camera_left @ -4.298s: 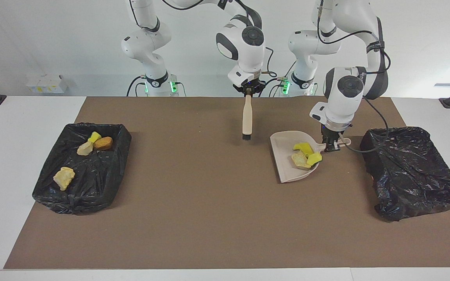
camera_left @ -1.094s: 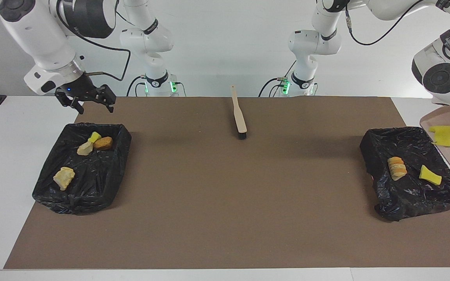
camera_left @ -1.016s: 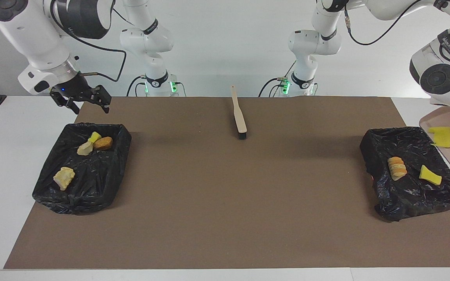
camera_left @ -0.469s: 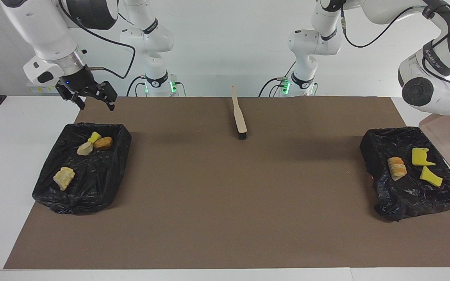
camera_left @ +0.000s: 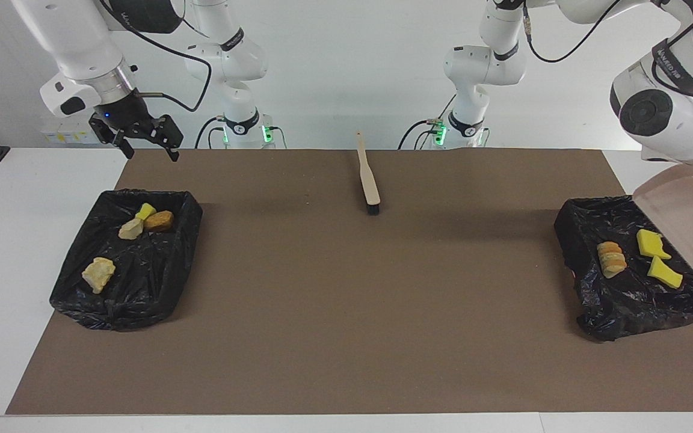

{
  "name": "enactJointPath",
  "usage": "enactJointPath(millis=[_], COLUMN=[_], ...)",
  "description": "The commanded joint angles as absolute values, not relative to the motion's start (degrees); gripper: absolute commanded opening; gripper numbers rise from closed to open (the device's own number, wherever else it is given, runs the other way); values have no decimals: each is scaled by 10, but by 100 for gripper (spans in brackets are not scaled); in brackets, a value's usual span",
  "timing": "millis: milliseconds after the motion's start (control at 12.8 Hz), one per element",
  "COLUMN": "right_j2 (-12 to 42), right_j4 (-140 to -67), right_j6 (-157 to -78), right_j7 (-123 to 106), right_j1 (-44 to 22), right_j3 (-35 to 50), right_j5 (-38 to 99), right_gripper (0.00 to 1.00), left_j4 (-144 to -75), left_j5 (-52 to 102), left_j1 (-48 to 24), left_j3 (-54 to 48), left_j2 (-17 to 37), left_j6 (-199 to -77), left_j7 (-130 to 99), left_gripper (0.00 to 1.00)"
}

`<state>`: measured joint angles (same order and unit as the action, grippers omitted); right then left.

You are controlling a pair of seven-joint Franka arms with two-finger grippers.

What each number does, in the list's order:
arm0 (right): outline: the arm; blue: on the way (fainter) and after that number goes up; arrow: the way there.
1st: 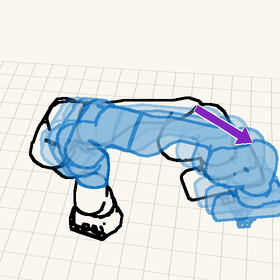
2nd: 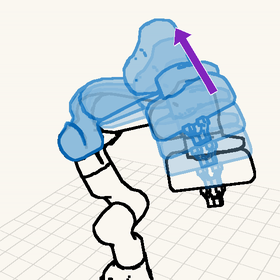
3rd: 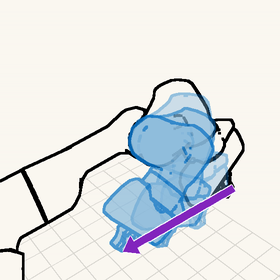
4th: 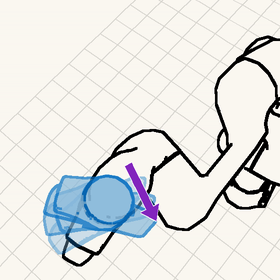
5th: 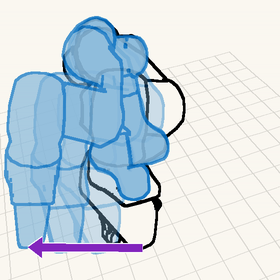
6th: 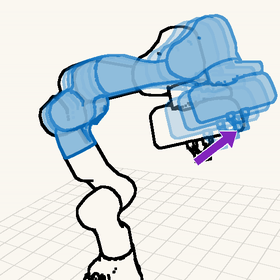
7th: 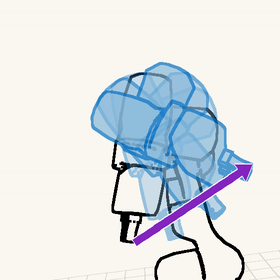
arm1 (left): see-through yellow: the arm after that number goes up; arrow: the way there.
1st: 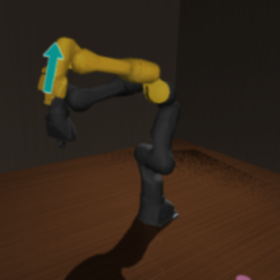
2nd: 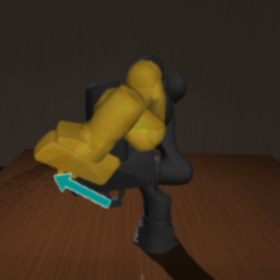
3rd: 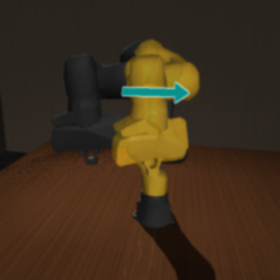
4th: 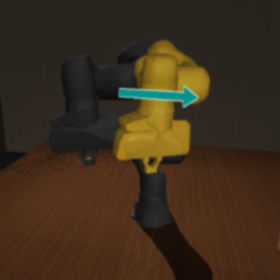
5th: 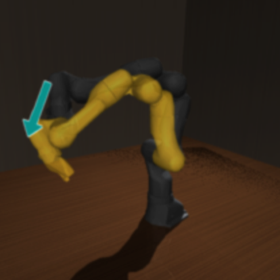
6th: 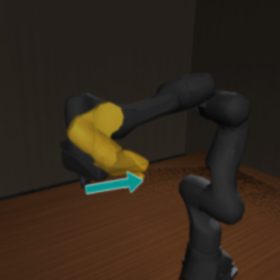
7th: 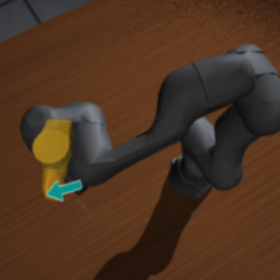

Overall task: Sweep and dump trash in bin
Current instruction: 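Bring the empty dustpan back from the bin with the left gripper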

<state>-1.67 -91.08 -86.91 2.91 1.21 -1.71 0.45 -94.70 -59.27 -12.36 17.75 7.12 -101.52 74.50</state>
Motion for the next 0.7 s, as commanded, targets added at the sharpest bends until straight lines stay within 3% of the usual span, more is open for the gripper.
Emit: enactJointPath(millis=[0,234,625], right_j2=[-34,-39,-48], right_j4=[-917,-924,-938], right_j6=[-855,-858,-870], right_j7=[38,43,40], right_j1=[17,14,-3], right_j3=[-12,-10,-3], right_j5=[8,9,0], right_gripper=[100,100,100], left_j4=[-960,-967,-1015], left_j5=[-478,-318,-251], left_j1=[-129,-129,-133], left_j3=[171,173,89], left_j2=[51,50,51], left_j6=[-1005,-1011,-1007], left_j7=[736,723,458], left_gripper=[0,0,0])
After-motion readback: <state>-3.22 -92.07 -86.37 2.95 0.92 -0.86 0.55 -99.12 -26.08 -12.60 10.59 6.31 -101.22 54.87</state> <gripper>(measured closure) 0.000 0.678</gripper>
